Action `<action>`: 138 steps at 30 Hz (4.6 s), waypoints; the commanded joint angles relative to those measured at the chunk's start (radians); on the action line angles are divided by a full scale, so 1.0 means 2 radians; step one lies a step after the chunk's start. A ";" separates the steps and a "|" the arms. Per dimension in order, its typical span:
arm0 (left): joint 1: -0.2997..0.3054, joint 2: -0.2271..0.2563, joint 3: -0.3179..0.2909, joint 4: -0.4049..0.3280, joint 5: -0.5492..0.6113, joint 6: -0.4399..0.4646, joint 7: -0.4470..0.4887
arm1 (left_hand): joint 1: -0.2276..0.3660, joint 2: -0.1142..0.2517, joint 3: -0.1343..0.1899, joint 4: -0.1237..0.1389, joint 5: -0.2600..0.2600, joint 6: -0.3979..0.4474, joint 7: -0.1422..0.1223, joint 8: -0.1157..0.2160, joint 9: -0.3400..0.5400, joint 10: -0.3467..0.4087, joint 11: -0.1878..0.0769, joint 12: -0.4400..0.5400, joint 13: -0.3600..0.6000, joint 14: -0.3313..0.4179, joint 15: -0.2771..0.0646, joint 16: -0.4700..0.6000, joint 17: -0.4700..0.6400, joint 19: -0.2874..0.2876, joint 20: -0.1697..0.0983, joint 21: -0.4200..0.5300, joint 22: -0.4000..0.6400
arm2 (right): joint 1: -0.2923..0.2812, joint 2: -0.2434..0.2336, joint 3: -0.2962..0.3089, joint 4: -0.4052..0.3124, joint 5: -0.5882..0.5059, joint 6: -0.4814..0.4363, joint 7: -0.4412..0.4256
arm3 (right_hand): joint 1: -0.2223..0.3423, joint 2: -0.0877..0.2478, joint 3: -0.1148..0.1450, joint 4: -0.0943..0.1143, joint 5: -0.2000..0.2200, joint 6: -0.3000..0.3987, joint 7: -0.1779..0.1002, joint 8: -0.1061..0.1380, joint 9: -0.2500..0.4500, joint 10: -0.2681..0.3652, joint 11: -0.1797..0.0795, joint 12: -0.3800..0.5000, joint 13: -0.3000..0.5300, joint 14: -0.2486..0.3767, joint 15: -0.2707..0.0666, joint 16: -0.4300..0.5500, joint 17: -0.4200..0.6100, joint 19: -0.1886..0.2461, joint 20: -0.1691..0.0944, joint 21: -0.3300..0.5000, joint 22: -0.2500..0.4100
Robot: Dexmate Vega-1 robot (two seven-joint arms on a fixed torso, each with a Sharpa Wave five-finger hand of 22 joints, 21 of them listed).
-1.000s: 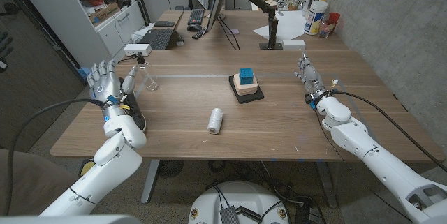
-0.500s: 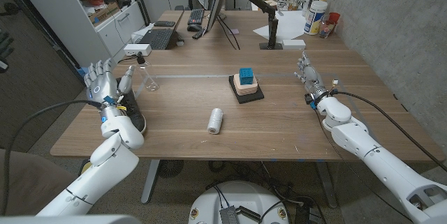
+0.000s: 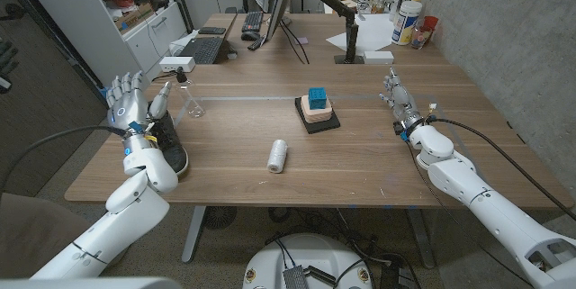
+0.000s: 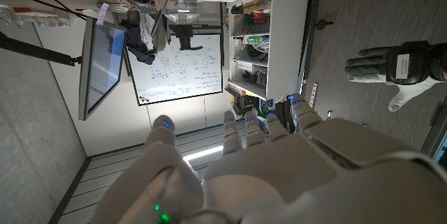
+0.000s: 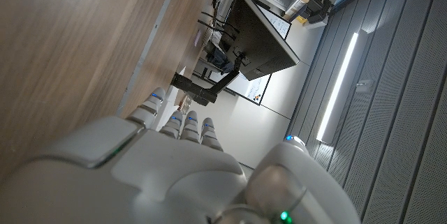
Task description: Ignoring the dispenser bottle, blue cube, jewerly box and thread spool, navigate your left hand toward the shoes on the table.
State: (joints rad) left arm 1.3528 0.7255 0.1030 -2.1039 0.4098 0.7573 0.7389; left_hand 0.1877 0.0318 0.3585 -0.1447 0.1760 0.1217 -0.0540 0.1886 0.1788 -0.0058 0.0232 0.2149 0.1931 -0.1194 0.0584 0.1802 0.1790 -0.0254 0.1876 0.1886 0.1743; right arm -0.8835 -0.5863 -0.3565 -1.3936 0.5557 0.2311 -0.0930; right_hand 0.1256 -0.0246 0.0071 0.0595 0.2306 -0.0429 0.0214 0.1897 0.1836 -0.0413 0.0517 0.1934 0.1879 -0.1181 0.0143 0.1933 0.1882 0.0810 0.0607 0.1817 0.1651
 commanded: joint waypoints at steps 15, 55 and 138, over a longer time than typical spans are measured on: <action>0.019 0.019 -0.014 0.053 0.000 -0.098 0.021 | 0.010 -0.003 0.004 -0.001 0.000 0.024 0.000 0.006 0.001 0.019 -0.005 0.008 0.002 0.014 -0.013 0.007 0.001 0.013 -0.007 0.005 0.000 | -0.001 -0.003 0.001 -0.002 -0.003 0.004 -0.001 | 0.000 0.003 -0.004 0.001 -0.001 -0.001 -0.003 0.003 0.002 -0.002 0.003 0.002 0.001 -0.003 -0.001 0.002 0.003 0.002 -0.002 0.003 0.002; -0.006 0.032 -0.008 0.086 -0.023 -0.086 -0.018 | 0.011 -0.007 0.003 -0.001 0.000 0.026 0.001 0.003 0.002 0.020 -0.004 0.007 0.002 0.016 -0.014 0.005 0.001 0.016 -0.008 0.004 0.000 | 0.007 0.003 -0.006 -0.002 -0.009 -0.005 -0.004 | -0.006 -0.002 -0.010 0.002 -0.001 -0.001 -0.004 0.003 0.002 -0.003 0.003 0.002 0.001 -0.002 -0.001 0.003 0.003 0.002 0.001 0.003 0.002; -0.051 0.060 0.044 0.126 -0.073 -0.068 -0.021 | 0.018 -0.006 0.007 -0.001 -0.001 0.021 0.003 0.000 0.002 0.013 -0.002 0.003 0.003 0.005 -0.013 0.002 0.001 0.013 -0.019 0.002 0.000 | 0.013 0.003 -0.011 -0.006 -0.011 -0.017 -0.005 | -0.010 0.002 -0.016 0.003 0.001 0.003 -0.010 0.004 0.002 -0.001 -0.001 0.003 0.001 -0.002 -0.003 0.003 0.003 0.001 0.001 0.003 0.002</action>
State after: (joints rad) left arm 1.2822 0.8369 0.1681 -1.8854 0.2769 0.6339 0.7049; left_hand 0.2101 0.0173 0.3641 -0.1504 0.1760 0.1644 -0.0500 0.1886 0.1788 0.0226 0.0125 0.2226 0.1930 -0.1033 0.0352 0.1853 0.1772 0.0030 0.1553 0.1924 0.1724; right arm -0.8569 -0.5800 -0.3794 -1.3978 0.5357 0.2058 -0.0942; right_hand 0.1110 -0.0180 -0.0193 0.0637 0.2306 -0.0358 0.0032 0.1897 0.1836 -0.0415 0.0515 0.1934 0.1879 -0.1179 0.0141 0.1933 0.1932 0.0811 0.0608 0.1817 0.1651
